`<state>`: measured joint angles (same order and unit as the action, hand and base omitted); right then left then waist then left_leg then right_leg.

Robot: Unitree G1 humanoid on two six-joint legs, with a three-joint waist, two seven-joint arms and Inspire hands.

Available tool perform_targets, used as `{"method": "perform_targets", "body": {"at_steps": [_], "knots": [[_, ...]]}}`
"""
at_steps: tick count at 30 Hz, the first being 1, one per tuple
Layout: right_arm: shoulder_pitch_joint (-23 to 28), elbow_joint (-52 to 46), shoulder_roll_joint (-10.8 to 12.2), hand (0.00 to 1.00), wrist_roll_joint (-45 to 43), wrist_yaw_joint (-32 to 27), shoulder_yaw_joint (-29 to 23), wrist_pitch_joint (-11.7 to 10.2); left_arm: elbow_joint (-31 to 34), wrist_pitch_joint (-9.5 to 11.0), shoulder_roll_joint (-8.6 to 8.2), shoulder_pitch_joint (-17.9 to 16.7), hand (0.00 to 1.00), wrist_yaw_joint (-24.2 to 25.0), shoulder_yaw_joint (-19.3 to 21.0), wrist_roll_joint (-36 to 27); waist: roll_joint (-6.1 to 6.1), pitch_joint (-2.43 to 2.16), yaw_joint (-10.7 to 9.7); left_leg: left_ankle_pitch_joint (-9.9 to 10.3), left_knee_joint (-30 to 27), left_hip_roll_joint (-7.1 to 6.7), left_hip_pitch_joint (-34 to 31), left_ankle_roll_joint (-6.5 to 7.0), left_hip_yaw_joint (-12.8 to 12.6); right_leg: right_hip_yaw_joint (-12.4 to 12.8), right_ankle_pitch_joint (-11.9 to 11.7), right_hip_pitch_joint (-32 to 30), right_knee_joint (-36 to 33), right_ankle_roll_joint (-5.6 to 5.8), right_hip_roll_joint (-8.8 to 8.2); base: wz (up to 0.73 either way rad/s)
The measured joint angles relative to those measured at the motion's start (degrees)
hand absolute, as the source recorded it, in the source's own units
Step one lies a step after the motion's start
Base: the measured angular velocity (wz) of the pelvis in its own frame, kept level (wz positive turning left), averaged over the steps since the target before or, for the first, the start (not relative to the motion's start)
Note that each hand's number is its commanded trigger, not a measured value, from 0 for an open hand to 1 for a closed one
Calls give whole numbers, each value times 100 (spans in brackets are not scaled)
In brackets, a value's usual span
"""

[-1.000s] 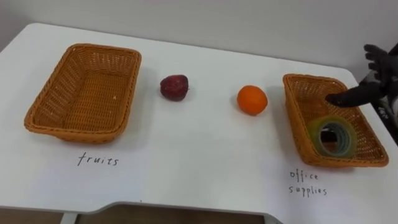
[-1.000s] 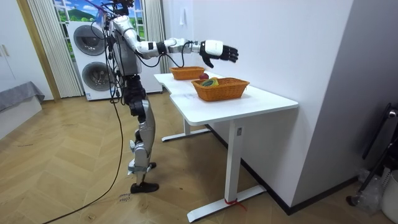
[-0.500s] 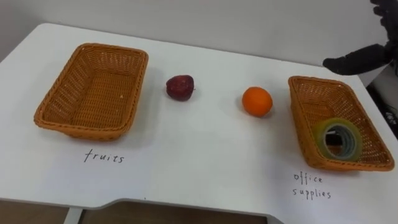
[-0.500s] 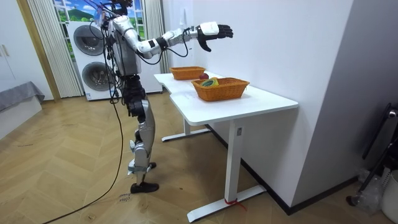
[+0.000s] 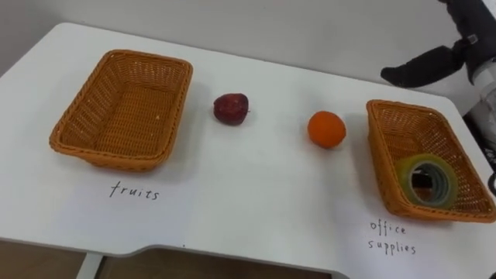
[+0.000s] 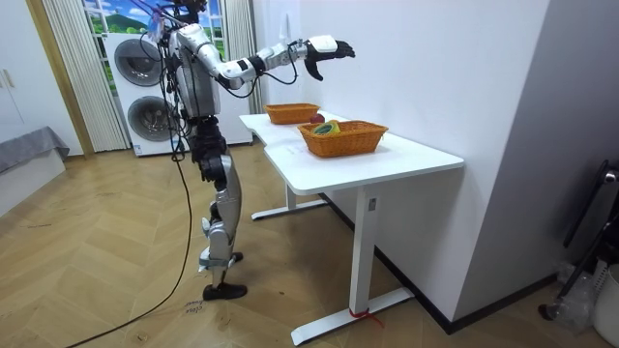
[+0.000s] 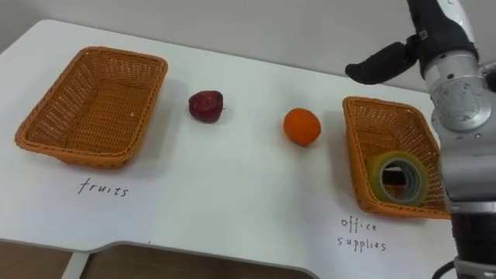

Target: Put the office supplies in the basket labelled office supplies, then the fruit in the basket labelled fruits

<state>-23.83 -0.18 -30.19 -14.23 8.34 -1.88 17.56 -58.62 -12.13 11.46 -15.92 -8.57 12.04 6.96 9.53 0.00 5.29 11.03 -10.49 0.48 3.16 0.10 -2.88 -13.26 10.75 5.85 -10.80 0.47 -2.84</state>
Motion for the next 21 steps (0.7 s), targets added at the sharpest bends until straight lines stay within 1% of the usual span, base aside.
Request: {"method": "perform_targets", "body": {"at_steps": [2,4,7,8,10,11,13,14,16,17,21], "knots": [[-52,2,0,0,9,45,134,-2,0,2,40,5,0,3,-17,0,19,-12,11,0,-18,-6,-46,0,67,-93,0,1,4,0,-6,15],[-82,24,0,0,18,54,182,-2,1,0,68,8,0,15,-55,0,35,-10,17,0,-25,-9,-59,-1,101,-124,0,1,5,0,-6,11],[-214,204,0,0,-55,62,359,-4,1,0,92,21,0,40,-160,1,63,1,113,-1,-27,-14,-65,-1,129,-135,0,3,4,0,-6,3],[-245,321,0,0,-59,62,412,-5,6,2,99,35,0,53,-219,0,77,15,167,-1,-33,-16,-65,-1,143,-151,0,5,4,0,-7,3],[-318,591,0,0,-62,109,534,-3,3,-9,100,45,0,107,-222,0,107,11,224,-1,-62,-16,-68,-1,155,-172,0,5,4,0,-8,4],[-318,734,0,0,-72,148,546,5,-1,-32,102,72,0,163,-222,-2,126,14,298,-1,-67,-16,-71,-1,162,-177,0,3,4,0,-8,3],[-318,892,2,0,-116,215,594,18,2,-57,96,83,0,201,-229,-3,148,11,337,0,-80,-19,-93,-1,185,-198,0,-5,4,0,-10,6],[-318,897,2,0,-136,273,632,70,1,-88,96,83,0,222,-236,-1,151,9,367,0,-85,-20,-99,-1,194,-226,0,-25,4,0,-14,6],[-318,898,2,0,-161,351,721,98,-5,-167,98,82,0,261,-245,-2,154,7,421,0,-86,-19,-109,-1,205,-250,0,-30,8,0,-12,0],[-318,901,2,0,-160,431,763,124,-26,-182,98,82,0,261,-282,-1,138,19,434,-1,-84,-19,-109,-2,214,-253,0,-25,9,0,-11,3],[-319,926,2,0,-160,633,788,130,-46,-184,99,75,0,258,-342,-2,143,21,470,-1,-89,-22,-157,-2,250,-261,0,-33,13,0,-10,4]]}}
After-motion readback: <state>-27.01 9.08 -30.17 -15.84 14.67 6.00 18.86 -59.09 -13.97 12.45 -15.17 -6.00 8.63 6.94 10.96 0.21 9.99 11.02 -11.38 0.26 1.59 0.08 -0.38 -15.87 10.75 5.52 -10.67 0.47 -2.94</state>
